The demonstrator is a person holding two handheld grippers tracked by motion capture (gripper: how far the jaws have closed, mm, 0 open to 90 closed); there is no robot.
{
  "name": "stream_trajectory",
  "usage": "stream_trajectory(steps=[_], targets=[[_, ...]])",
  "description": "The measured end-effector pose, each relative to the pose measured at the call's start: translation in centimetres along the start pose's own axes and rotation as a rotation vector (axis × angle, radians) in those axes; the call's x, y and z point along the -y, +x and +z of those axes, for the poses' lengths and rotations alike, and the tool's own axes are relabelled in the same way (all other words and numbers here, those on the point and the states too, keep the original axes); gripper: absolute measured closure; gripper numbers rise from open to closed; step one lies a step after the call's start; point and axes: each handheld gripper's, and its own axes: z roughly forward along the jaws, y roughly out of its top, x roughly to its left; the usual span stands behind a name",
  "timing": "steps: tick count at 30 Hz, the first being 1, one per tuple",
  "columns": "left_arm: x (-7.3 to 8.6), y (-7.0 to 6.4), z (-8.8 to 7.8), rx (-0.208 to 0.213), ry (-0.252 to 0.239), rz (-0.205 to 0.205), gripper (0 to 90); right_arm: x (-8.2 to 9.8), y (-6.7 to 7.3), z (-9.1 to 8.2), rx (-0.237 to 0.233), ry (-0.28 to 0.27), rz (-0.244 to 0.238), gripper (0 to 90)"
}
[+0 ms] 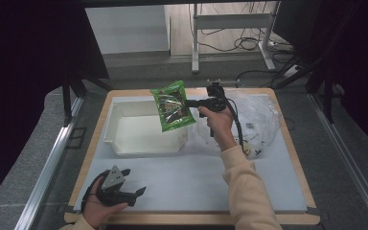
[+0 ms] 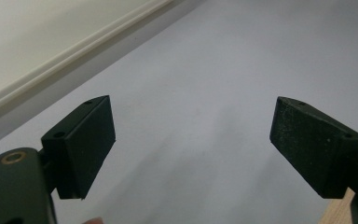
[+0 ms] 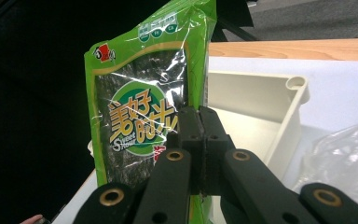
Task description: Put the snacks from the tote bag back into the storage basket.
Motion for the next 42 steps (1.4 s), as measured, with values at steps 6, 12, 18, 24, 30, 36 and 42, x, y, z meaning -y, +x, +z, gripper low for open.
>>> stream_trajectory(steps=[6,12,18,24,30,36,42], targets=[[0.0,0.0,0.0,0.002,0.002,0.001,14.1,0.0,0.3,0.8,-0.010,0.007,0.001,90.0],[0.0,0.0,0.0,0.004,0.003,0.001,14.1,-0.1,0.6,1.3,-0.016,0.017,-0.005,90.0],[0.0,0.0,0.1,0.004,0.003,0.001,14.1,-0.1,0.8,1.8,-0.019,0.018,-0.002,90.0],[0.0,0.0,0.1,0.006,0.005,0.002,14.1,-0.1,0.9,2.4,-0.020,0.021,0.000,90.0],[0.0,0.0,0.0,0.007,0.004,0.002,14.1,0.0,1.0,3.2,-0.021,0.025,0.008,90.0],[0.0,0.0,0.1,0.008,0.004,0.002,14.1,0.1,1.1,3.8,-0.022,0.028,0.011,90.0],[0.0,0.0,0.1,0.008,0.004,0.003,14.1,0.3,1.5,4.7,-0.019,0.032,0.007,90.0]])
